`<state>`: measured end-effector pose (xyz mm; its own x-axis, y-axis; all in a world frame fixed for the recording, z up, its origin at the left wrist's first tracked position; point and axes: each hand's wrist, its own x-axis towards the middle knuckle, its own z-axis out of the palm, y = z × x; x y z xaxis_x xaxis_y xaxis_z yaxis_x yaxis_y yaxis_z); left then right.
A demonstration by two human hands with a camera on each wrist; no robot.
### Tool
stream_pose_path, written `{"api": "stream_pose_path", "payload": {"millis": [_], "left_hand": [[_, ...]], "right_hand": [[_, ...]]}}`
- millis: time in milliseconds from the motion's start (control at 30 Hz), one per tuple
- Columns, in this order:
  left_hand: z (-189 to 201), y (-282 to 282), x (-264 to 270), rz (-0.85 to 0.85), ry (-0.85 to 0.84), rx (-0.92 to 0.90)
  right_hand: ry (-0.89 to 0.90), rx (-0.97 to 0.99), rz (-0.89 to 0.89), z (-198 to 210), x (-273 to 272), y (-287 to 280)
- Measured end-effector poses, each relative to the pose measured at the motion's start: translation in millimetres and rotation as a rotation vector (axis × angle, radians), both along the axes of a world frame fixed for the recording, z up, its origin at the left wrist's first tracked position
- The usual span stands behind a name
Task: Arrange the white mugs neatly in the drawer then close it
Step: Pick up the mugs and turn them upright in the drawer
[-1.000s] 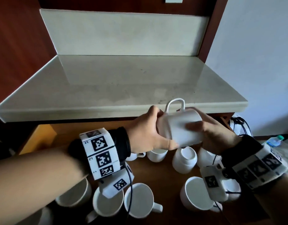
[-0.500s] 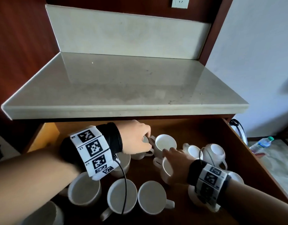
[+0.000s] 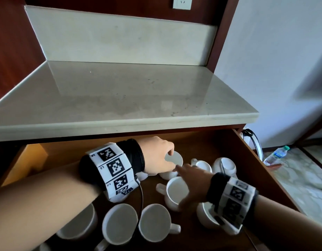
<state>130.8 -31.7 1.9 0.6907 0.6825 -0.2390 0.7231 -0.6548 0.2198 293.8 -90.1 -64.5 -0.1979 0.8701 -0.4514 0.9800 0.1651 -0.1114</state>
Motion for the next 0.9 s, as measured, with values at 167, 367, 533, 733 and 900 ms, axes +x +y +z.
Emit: {"api": "stream_pose_path", "payload": {"millis": [167,367,533,733,900], "left_hand": [[-15.0,10.0,51.9,-0.023,0.054,0.01],[-50.0,13.2,136.3,-0.097,0.256,-0.034],[-81.7,13.6,186.6,-0.181,0.508,-0.072],[-89.5,16.7,198.8,-0.177,0.538,-0.023],[-23.1,15.2,172.4,-0.009,0.062,0.0]], "right_hand": [[0.129,0.149,-0.144,54.8,73.4,-5.5],[0.162,0.216,-0.243,58.7,130.5,-21.8],[0.241,0.256,-0.238,55.4,153.8,-26.3],[0.328,0.344,-0.192,58.0,172.1,-23.1],[0.461,0.434,-0.334,53.2,186.0,-9.4]]}}
